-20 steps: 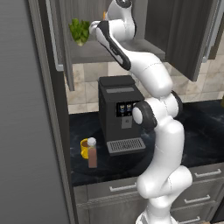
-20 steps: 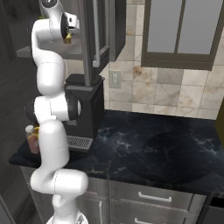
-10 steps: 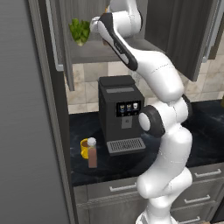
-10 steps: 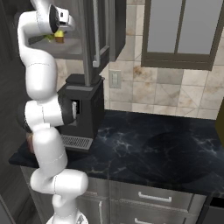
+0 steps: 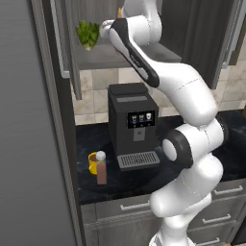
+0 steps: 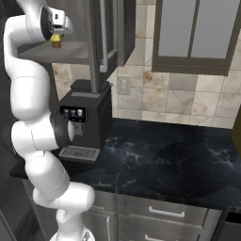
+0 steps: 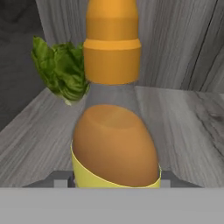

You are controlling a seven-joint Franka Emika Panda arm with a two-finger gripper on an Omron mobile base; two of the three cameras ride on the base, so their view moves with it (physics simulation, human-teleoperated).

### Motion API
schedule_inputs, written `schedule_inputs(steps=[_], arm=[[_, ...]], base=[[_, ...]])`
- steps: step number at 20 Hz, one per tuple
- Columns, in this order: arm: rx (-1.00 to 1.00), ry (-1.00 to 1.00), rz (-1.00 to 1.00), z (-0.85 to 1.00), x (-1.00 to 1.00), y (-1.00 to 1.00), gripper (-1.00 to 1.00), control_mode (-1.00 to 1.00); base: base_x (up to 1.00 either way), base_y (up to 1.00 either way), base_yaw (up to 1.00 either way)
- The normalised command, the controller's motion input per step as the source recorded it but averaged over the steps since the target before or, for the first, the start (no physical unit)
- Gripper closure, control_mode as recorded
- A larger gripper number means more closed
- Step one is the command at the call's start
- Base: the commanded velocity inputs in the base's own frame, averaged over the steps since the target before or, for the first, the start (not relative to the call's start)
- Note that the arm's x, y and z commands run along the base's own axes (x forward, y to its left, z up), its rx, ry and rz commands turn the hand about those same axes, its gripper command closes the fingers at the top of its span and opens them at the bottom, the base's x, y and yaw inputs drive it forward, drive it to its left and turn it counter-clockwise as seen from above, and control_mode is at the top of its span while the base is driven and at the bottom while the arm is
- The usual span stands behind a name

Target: Pick the cinnamon and honey bottle from the cabinet and place them next to the mug.

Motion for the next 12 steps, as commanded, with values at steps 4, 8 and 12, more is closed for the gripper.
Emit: schedule_inputs(steps=[4,8,12], arm=[[0.0,-0.09,0.03,0.0,-0.67,0.0,1.0,-1.0],[0.0,-0.06,0.03,-0.07,-0.72,0.0,1.0,-1.0],[0.0,-0.01,0.04,-0.16,-0.75,0.0,1.0,-1.0]], base=[[0.0,0.0,0.0],[0.0,0.0,0.0],[0.0,0.0,0.0]])
